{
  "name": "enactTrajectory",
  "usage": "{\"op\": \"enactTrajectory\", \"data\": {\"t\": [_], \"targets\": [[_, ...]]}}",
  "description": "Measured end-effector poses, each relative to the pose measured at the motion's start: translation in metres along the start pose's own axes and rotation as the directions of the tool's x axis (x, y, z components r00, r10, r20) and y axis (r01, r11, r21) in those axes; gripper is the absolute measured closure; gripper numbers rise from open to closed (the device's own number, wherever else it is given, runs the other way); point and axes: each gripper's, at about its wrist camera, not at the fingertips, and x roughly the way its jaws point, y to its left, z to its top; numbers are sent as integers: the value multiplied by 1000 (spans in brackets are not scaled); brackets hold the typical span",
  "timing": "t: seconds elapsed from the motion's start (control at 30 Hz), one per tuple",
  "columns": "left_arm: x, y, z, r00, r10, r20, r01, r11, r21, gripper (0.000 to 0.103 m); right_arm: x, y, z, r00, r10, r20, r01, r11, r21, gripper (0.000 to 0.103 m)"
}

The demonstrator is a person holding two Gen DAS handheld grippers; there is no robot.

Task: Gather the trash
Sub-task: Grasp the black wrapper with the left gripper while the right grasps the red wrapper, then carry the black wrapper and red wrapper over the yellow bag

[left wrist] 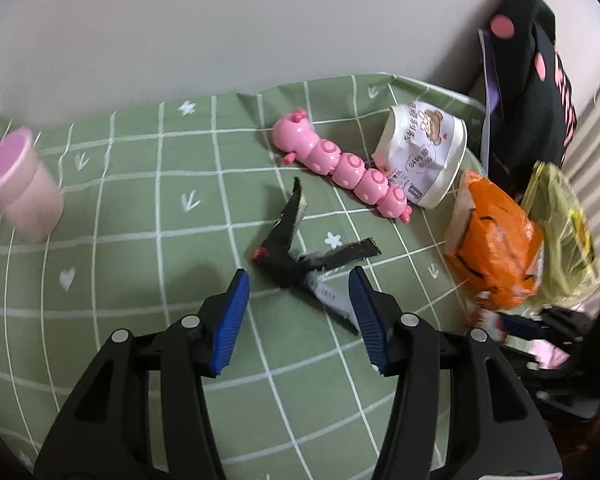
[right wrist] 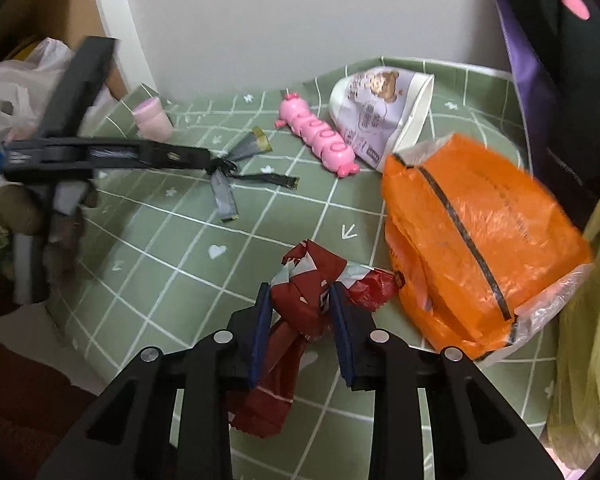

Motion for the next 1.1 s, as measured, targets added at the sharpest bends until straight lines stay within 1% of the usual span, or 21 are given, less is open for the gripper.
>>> {"op": "enactTrajectory", "data": {"t": [0.1,0.2,0.27,0.3,0.33,0.37,0.53,0.63,0.67,0.73,0.83,0.93,0.97,1.0,1.07,1.1], "targets": [[10,-3,8,998,55,-9,-54,998,31,54,-8,10,2,1000,5,27,-4,1000,-15,76],[20,0,11,996,61,-60,-60,998,12,62,-16,16,0,999,-5,40,7,999,-41,76],[22,0,10,996,68,-66,-67,998,15,68,-18,18,-2,999,3,40,-2,999,-40,76],[21,-1,9,996,71,-59,-69,997,20,69,-19,18,-3,999,8,40,-7,999,-40,76],[19,-2,9,996,73,-51,-72,997,27,75,-20,20,-2,999,12,42,-10,999,-43,76],[16,-3,8,996,75,-43,-74,997,31,78,-21,23,-2,999,15,45,-13,999,-48,76],[-12,-2,17,997,71,38,-71,997,5,79,-30,33,4,996,20,87,-12,995,-98,76],[-40,-5,26,991,71,110,-73,997,9,79,-36,37,14,992,11,125,5,992,-125,76],[-53,-7,32,987,64,146,-66,998,12,79,-40,38,18,990,7,142,13,991,-133,76],[-68,-12,40,981,49,189,-53,998,17,79,-48,38,25,985,-5,173,30,989,-145,76],[-94,-27,62,965,5,262,-18,999,45,79,-70,37,39,971,-33,235,71,985,-155,76],[-118,-54,82,944,-49,325,14,994,108,79,-97,30,52,949,-78,305,126,982,-141,76],[-128,-68,89,933,-78,351,29,989,144,78,-108,26,56,939,-100,328,149,980,-129,76],[-134,-76,93,926,-98,365,39,985,165,78,-117,22,60,931,-118,345,167,979,-116,76],[-147,-101,105,907,-159,390,75,972,223,78,-136,11,64,910,-165,380,208,975,-77,76],[-151,-111,108,901,-181,395,88,966,243,78,-146,4,65,897,-193,397,232,971,-52,76]]}}
